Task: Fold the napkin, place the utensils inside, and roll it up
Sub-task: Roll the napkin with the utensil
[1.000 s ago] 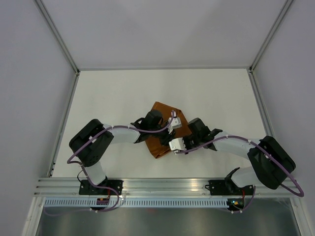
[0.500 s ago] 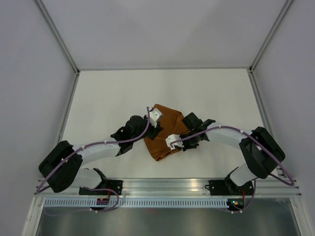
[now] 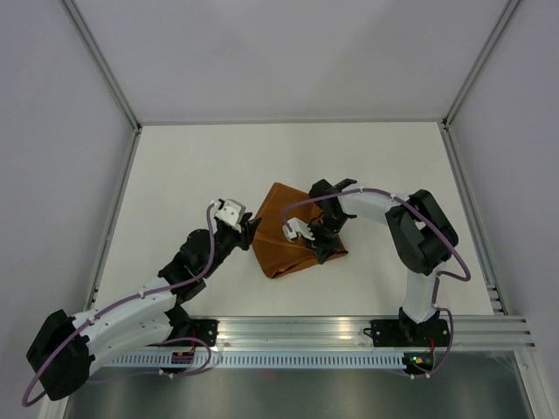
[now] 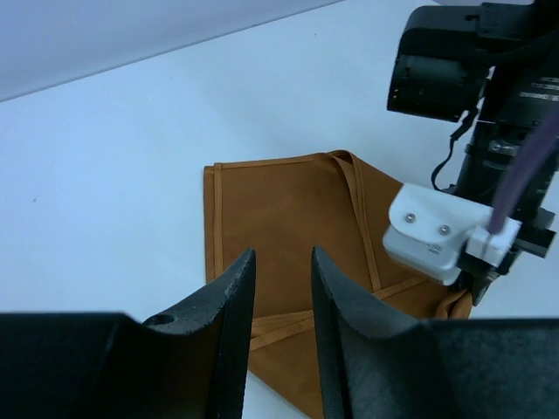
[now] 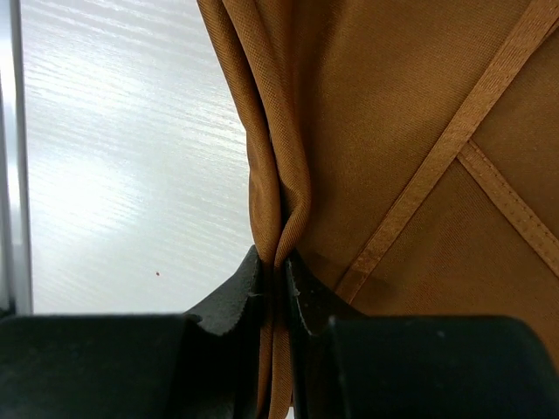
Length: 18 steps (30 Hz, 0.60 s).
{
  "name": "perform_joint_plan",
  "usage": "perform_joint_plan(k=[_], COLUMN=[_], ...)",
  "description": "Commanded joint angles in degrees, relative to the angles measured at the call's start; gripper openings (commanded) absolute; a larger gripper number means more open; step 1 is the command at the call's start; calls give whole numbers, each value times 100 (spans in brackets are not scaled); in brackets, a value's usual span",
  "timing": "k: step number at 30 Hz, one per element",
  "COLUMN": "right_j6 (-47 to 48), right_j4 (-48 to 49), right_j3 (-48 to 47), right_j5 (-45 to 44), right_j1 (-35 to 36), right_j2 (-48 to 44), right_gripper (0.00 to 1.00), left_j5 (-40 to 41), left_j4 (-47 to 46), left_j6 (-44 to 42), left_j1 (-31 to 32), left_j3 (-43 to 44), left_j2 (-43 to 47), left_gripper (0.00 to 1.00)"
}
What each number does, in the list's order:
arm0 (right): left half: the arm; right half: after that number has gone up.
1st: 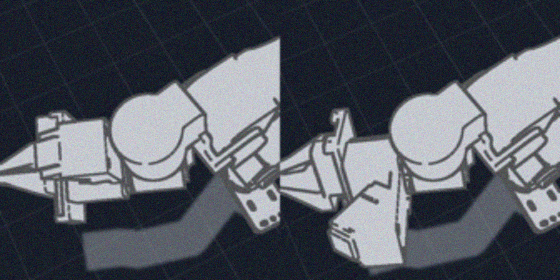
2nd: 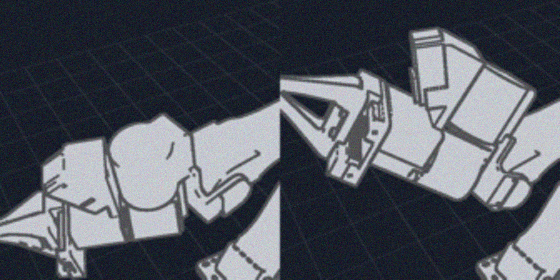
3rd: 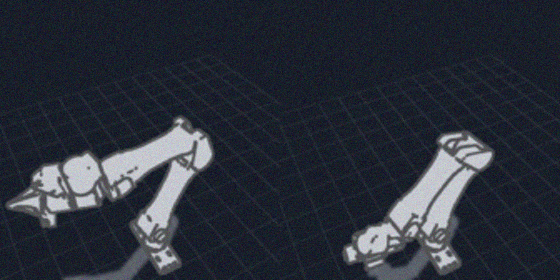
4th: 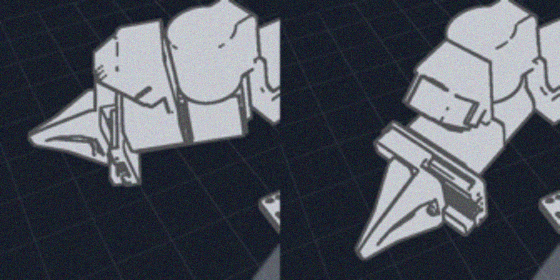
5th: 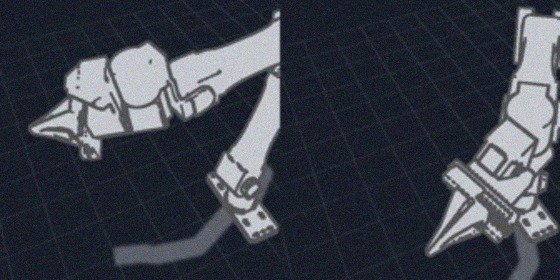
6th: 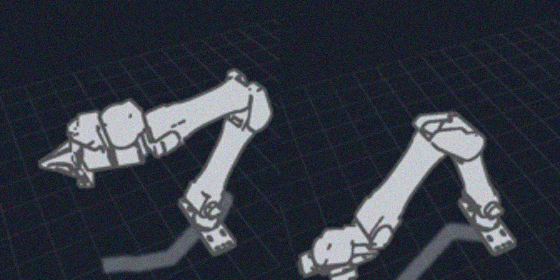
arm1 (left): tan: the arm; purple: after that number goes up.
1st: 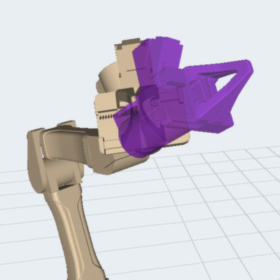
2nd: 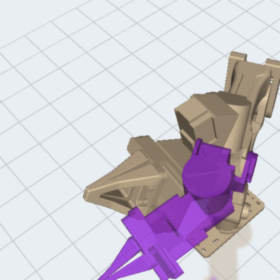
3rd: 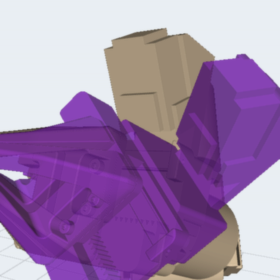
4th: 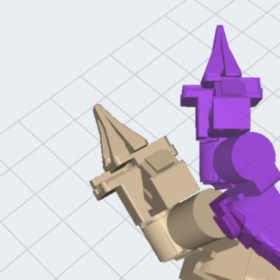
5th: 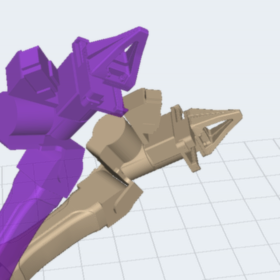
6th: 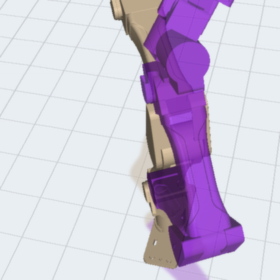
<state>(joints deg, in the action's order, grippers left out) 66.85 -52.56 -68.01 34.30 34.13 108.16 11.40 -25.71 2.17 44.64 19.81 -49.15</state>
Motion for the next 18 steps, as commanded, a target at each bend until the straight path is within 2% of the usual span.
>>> perform_joint_plan(k=[1, 7, 11, 15, 18], right_j6=[188, 135, 39, -102, -225], right_j4=[-588, -1212, -1345, -1494, -1634], right_j3=[-387, -1179, -1539, -1830, -2049], right_j5=[-12, 85, 24, -38, -47], right_j1=[-117, -205, -223, -223, -223], right_j2=[670, 1444, 1830, 2103, 2332], right_gripper=[3, 2, 2, 3, 3], left_j5=[-84, -305, -77, 108, 161], left_j4=[-39, -802, -1251, -1603, -1822], left_j6=[-164, -664, -1201, -1938, -2317], left_j1=[44, 456, 1001, 1668, 2003], left_j3=[-161, -697, -698, -348, -119], left_j2=[335, 441, -164, -1374, -1913], left_gripper=[37, 39, 40, 41, 42])
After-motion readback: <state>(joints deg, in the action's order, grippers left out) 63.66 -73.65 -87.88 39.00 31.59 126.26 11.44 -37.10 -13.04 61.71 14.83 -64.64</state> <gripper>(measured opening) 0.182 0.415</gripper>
